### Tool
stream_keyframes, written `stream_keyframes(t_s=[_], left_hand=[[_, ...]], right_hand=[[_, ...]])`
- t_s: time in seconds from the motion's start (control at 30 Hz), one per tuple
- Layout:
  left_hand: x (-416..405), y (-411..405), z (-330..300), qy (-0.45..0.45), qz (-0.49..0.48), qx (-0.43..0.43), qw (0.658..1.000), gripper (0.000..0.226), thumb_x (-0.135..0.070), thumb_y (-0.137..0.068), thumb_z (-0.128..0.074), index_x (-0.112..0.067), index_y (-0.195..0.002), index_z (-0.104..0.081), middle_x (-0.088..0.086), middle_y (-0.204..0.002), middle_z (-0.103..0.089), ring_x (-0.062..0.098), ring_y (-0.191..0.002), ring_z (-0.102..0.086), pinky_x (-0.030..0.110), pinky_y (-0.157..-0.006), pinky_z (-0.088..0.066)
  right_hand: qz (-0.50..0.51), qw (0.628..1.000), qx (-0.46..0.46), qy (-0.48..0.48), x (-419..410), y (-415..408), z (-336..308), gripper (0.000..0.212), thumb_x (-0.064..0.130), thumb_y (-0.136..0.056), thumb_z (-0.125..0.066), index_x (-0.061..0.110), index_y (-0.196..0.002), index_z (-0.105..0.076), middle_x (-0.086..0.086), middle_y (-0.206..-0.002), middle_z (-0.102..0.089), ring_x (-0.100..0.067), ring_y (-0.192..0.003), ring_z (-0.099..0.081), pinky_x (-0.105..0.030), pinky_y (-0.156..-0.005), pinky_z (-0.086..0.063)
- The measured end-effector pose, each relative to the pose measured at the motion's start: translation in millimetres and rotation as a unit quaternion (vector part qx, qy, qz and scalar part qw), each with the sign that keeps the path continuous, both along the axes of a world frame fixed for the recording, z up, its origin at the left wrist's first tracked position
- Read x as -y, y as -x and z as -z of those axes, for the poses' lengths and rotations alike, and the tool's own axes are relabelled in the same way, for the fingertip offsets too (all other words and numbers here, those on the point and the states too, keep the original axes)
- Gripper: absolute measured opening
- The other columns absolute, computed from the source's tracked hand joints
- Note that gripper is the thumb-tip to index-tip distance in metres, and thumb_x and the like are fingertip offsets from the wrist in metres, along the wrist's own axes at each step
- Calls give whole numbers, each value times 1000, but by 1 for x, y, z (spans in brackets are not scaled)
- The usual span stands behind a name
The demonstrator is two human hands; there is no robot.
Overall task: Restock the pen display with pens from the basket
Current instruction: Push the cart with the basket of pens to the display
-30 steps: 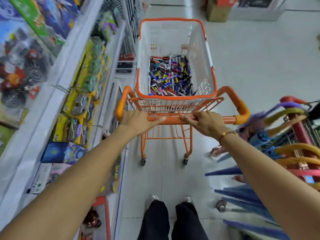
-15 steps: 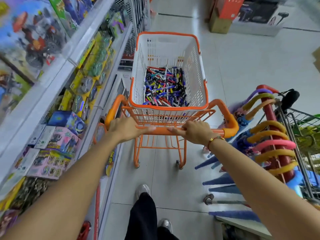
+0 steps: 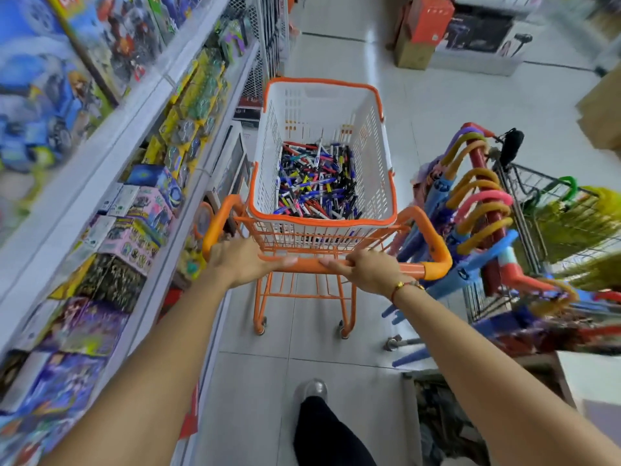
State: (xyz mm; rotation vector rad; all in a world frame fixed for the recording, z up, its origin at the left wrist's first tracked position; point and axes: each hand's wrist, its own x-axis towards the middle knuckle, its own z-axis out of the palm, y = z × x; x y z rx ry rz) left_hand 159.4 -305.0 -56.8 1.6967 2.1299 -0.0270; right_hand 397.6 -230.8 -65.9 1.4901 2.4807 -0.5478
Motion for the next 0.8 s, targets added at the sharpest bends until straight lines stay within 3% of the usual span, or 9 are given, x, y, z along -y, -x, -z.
stream_keyframes(t_s=[0.17, 0.3, 0.4, 0.47, 0.57, 0.8], left_hand=[[83, -11, 3, -7, 15, -18, 1000, 79, -96, -65, -33, -19, -54, -48, -1, -63, -59, 18, -69, -59, 30, -65, -40], [152, -21, 12, 2, 15, -4, 1000, 89, -100, -59, -30, -19, -61, -65, -3, -70, -59, 20, -77, -60, 31, -70, -45], [206, -32, 12, -5, 19, 13, 1000, 90, -101, -57, -31, -23, -72, -72, 5, -76, -68, 23, -81, -63, 33, -74, -49], [240, -41, 11, -7, 23, 9, 1000, 90, -98, -60, -35, -17, -81, -69, 7, -84, -70, 26, -86, -64, 35, -77, -49], [289, -53, 9, 2, 32, 8, 999, 86, -101, -56, -32, -20, -65, -60, 0, -71, -67, 20, -75, -63, 32, -70, -48], [401, -90, 4, 3, 28, 3, 1000, 82, -99, -59, -33, -18, -59, -48, -2, -63, -61, 17, -66, -60, 30, -63, -43]], right_hand=[[5, 1000, 0, -21, 92, -15, -1, 69, 80, -82, -28, 17, -63, -47, 0, -60, -49, -14, -55, -51, -27, -59, -49], [22, 999, 8, -30, 169, -28, -1, 75, 86, -75, -23, 16, -64, -50, 0, -61, -52, -14, -57, -54, -24, -52, -42], [29, 999, 5, -27, 225, -41, 0, 83, 91, -62, -14, 16, -66, -51, 0, -59, -51, -17, -59, -57, -26, -55, -48], [36, 999, 6, -26, 259, -50, 3, 83, 91, -63, -14, 17, -66, -52, 0, -60, -54, -17, -61, -60, -28, -59, -50], [39, 999, 13, -27, 311, -64, 5, 80, 90, -67, -17, 18, -66, -52, 1, -61, -54, -14, -58, -58, -25, -56, -48], [23, 999, 11, -44, 423, -99, -1, 76, 86, -68, -15, 18, -64, -48, 3, -61, -52, -12, -56, -53, -21, -51, -40]])
